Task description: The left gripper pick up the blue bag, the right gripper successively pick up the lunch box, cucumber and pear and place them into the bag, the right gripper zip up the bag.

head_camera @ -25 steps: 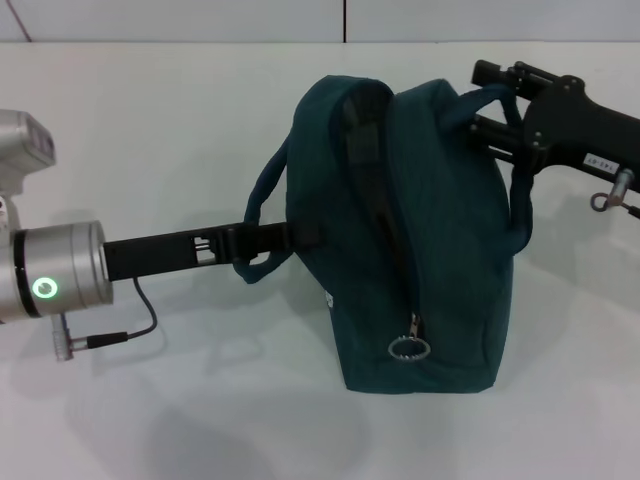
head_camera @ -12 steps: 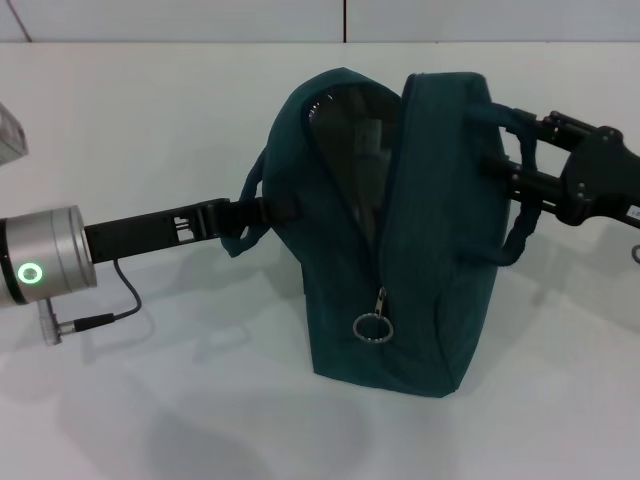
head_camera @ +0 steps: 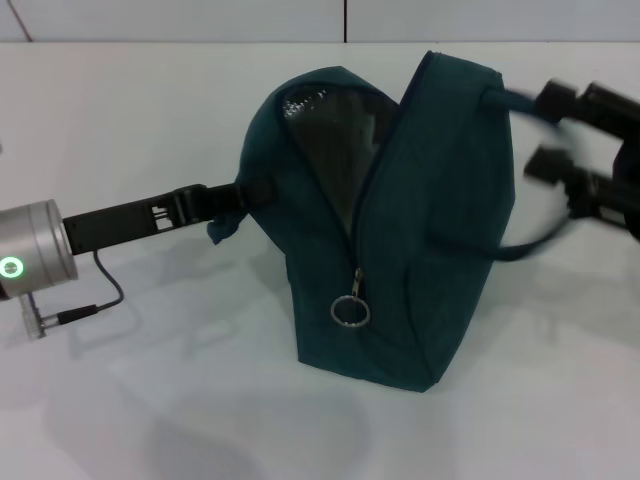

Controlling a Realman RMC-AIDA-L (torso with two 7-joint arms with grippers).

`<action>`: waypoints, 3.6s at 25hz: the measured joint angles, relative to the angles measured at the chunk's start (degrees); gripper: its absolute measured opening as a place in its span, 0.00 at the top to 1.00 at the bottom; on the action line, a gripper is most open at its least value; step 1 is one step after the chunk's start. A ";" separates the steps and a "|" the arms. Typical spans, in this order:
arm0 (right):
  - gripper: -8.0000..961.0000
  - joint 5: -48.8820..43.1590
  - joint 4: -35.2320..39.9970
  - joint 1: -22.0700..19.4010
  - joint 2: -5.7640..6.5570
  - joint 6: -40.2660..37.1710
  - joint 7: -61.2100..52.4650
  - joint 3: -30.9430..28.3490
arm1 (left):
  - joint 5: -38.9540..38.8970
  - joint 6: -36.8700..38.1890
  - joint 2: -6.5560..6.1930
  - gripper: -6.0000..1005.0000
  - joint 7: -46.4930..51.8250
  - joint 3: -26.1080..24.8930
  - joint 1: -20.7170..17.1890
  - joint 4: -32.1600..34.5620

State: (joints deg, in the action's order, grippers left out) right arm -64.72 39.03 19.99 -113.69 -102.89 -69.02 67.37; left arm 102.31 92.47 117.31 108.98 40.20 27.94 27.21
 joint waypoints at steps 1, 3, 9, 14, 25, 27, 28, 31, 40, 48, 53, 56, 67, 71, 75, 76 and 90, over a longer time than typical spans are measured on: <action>0.28 -1.30 -0.02 0.88 0.27 -3.04 -1.17 0.20 | 0.00 -0.01 -0.16 0.91 0.22 -0.10 -0.11 0.00; 0.28 -4.87 -0.41 3.29 0.53 -8.97 -3.52 0.35 | 0.07 -0.01 -0.29 0.91 0.93 -0.11 -0.34 -0.10; 0.28 -16.58 -3.58 8.01 -1.31 -13.26 -7.15 0.37 | -0.03 1.10 -0.29 0.91 3.39 -0.13 -0.96 -0.14; 0.28 -22.91 -11.06 12.55 -1.97 -6.64 -8.02 2.52 | -0.15 3.52 -0.27 0.91 5.16 -0.12 -0.96 -0.14; 0.28 -23.43 -14.31 14.19 -1.38 3.63 -10.96 6.77 | -0.42 5.76 -0.40 0.91 5.85 -0.12 -0.94 -1.19; 0.28 -23.86 -14.33 13.83 -1.26 4.62 -11.50 6.69 | -0.36 5.77 -0.43 0.91 5.86 -0.12 -0.95 -1.19; 0.28 -23.99 -14.34 13.65 -1.23 5.07 -11.65 6.64 | -0.34 5.78 -0.45 0.91 5.87 -0.12 -0.96 -1.19; 0.28 -24.10 -14.33 13.19 -1.20 6.40 -11.87 6.63 | -0.28 5.80 -0.49 0.91 5.88 -0.05 -0.96 -1.19; 0.28 -24.85 -13.96 12.87 -1.59 11.18 -12.09 6.58 | -0.17 5.80 -0.50 0.91 5.85 0.06 -0.80 -1.20; 0.28 -24.46 -13.31 13.78 -2.08 13.68 -11.82 6.62 | -0.17 5.80 -0.50 0.91 5.56 0.14 -0.75 -1.20; 0.28 -24.21 -13.48 14.97 -2.50 14.44 -11.81 8.34 | -0.17 5.75 -0.50 0.91 5.39 0.21 -0.63 -1.19; 0.28 -22.75 -13.83 15.51 -2.52 16.19 -11.83 9.69 | -0.18 5.69 -0.50 0.91 5.11 0.11 -0.58 -1.19; 0.28 -19.39 -13.78 15.15 -2.51 18.96 -11.60 12.15 | -0.18 5.31 -0.73 0.91 4.86 -0.10 -0.57 -1.15; 0.30 -18.76 -13.89 15.02 -2.50 19.27 -11.50 12.27 | -0.18 5.31 -0.88 0.91 4.84 -0.12 -0.71 -1.18; 0.33 -18.44 -13.67 14.45 -2.50 19.40 -11.43 12.31 | -0.21 5.26 -0.93 0.91 4.83 -0.12 -0.81 -1.19; 0.34 -18.32 -13.65 14.38 -2.50 19.39 -11.41 12.32 | -0.22 5.26 -0.95 0.91 4.84 -0.12 -0.83 -1.19; 0.58 -16.53 -13.86 13.68 -2.50 19.52 -11.25 12.27 | -0.28 5.26 -0.89 0.91 4.55 -0.05 -0.99 -1.19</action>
State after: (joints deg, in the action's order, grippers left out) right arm -81.25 25.17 33.68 -116.19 -83.37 -80.27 79.64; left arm 102.03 97.73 116.42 113.54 40.14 26.95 26.01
